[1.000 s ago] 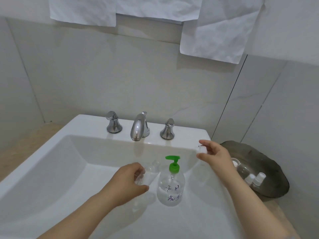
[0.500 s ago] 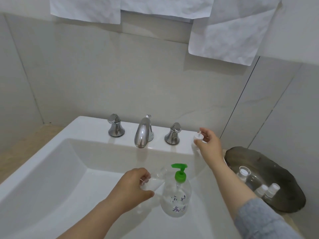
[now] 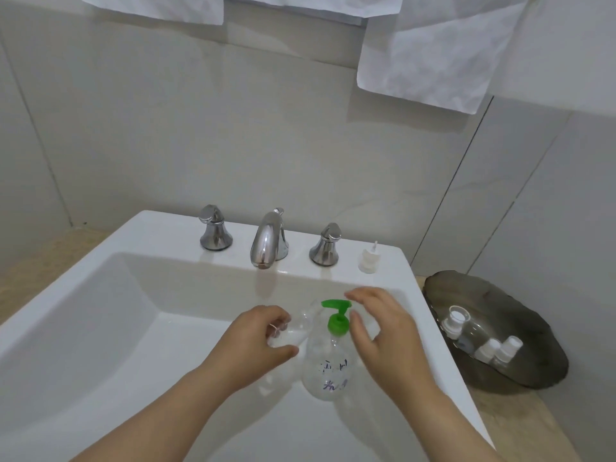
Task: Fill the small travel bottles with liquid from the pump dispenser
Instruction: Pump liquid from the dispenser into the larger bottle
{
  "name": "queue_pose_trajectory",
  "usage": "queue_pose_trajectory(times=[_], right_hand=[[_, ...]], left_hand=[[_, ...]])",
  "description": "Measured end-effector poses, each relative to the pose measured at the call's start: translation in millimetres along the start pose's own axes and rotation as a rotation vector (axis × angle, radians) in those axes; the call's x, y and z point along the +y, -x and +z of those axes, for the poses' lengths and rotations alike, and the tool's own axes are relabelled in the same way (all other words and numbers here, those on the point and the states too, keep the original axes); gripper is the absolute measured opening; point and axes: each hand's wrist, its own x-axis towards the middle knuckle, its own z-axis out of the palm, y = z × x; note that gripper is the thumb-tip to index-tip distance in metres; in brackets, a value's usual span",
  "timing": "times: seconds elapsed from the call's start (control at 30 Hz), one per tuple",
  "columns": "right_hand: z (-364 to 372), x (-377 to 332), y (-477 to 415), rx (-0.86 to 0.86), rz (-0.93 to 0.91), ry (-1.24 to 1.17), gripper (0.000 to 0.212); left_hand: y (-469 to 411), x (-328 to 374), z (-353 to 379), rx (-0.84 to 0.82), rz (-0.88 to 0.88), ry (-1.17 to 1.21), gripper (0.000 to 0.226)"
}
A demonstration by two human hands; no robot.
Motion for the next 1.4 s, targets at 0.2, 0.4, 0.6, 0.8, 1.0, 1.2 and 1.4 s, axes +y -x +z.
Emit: queue_pose_trajectory(times=[0.2, 0.4, 0.6, 0.8, 1.0, 1.2, 1.4], right_hand=[[2, -7, 9, -0.083, -0.06, 0.118, 0.03], [3, -15, 13, -0.111, -0.061, 0.172, 0.038], [-4, -15, 19, -0.175, -0.022, 0.18, 0.053], [4, -14, 27, -0.303, -0.017, 0.15, 0.079], [16, -4, 25, -0.373, 0.069, 0.154, 0.103], [17, -4, 23, -0.437, 0.155, 0.071, 0.115], [21, -3, 23, -0.401, 0.186, 0.046, 0.11]], left_hand=[[6, 3, -3, 0.026, 0.019, 0.054, 0.035], [7, 9, -4, 0.066, 0.051, -0.006, 0.047], [-8, 21, -12, 0.044, 0.017, -0.031, 0.048], [-1, 5, -1, 0.104, 0.033, 0.087, 0.046], [-5, -4, -7, 0.121, 0.048, 0.151, 0.045], [-13, -7, -6, 0.105, 0.056, 0.16, 0.046], [-17, -8, -5, 0.103, 0.056, 0.157, 0.047]])
